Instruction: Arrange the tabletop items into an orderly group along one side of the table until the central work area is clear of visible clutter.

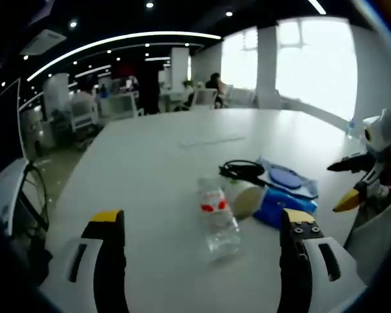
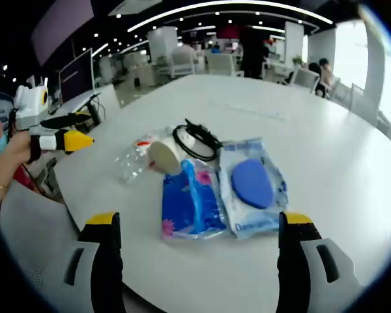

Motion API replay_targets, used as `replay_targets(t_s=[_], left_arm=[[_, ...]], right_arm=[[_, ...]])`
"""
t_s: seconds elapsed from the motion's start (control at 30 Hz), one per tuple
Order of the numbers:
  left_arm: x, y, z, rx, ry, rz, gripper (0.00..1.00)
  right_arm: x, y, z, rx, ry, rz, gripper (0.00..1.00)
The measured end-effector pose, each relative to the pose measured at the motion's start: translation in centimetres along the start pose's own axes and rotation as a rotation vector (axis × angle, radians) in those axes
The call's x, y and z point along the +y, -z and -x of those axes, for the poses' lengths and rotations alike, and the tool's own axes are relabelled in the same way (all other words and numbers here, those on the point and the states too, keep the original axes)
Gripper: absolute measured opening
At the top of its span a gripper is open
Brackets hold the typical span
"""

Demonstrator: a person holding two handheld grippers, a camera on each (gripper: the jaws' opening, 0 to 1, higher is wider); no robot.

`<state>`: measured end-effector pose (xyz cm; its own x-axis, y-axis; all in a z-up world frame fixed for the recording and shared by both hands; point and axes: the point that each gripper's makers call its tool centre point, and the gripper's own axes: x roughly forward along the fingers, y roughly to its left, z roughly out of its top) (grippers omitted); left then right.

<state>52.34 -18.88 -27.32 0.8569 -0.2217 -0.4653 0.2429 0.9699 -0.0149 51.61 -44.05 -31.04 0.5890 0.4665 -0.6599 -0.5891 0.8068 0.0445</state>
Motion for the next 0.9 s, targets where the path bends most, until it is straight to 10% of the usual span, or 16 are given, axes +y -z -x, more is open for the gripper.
replay_targets(t_s=[0.63, 0.9], left_arm=[[-0.2, 0.5, -0.2, 0.023, 0.005, -0.015, 0.95], [0.6, 0.2, -0.1, -0.006, -0.016, 0.027, 0.93]], right_arm=[[0.7, 0.2, -0.2, 0.012, -0.018, 0.037, 1.00], [1.1, -1.8, 0.0, -0.089, -0.028, 0.074, 1.00]])
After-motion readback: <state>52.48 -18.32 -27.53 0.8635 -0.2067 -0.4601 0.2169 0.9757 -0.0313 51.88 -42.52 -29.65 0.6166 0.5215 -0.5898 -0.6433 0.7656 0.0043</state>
